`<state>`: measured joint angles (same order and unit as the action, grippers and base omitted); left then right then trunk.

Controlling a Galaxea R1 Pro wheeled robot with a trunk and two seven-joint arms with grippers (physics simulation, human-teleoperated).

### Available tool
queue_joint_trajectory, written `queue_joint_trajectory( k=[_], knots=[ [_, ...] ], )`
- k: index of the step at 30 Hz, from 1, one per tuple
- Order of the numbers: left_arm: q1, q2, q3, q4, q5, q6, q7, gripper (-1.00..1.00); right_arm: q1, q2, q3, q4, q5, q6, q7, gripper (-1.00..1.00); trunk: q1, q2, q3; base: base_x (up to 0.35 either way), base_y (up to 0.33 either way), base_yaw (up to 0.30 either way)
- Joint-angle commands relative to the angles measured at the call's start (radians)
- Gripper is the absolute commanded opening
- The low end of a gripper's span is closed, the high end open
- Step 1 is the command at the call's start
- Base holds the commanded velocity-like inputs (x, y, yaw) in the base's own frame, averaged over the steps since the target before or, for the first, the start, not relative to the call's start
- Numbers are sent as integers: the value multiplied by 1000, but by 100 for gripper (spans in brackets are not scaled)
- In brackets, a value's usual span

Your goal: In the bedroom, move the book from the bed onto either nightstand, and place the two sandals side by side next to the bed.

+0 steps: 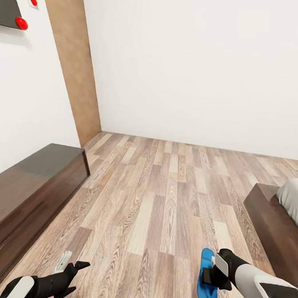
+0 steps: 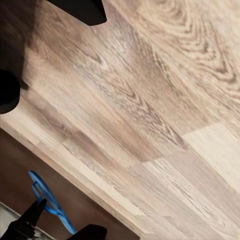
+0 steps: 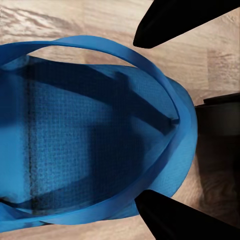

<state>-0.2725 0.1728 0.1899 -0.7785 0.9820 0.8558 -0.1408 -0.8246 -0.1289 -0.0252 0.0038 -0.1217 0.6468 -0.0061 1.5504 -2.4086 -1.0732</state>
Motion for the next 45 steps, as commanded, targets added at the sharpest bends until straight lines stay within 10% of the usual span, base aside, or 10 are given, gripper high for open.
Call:
queue_joint_trajectory(
  k=[1, 45],
  knots=[
    [-1, -1, 3, 2, -6, 5, -7, 100, -1, 0, -1, 3, -4, -3, 0, -100, 0, 0, -1, 0, 0, 0],
    [56, -9, -6, -71, 15, 32, -43, 100, 32, 35, -8, 44, -9, -112, 22, -100, 0, 0, -1, 0, 0, 0]
  ],
)
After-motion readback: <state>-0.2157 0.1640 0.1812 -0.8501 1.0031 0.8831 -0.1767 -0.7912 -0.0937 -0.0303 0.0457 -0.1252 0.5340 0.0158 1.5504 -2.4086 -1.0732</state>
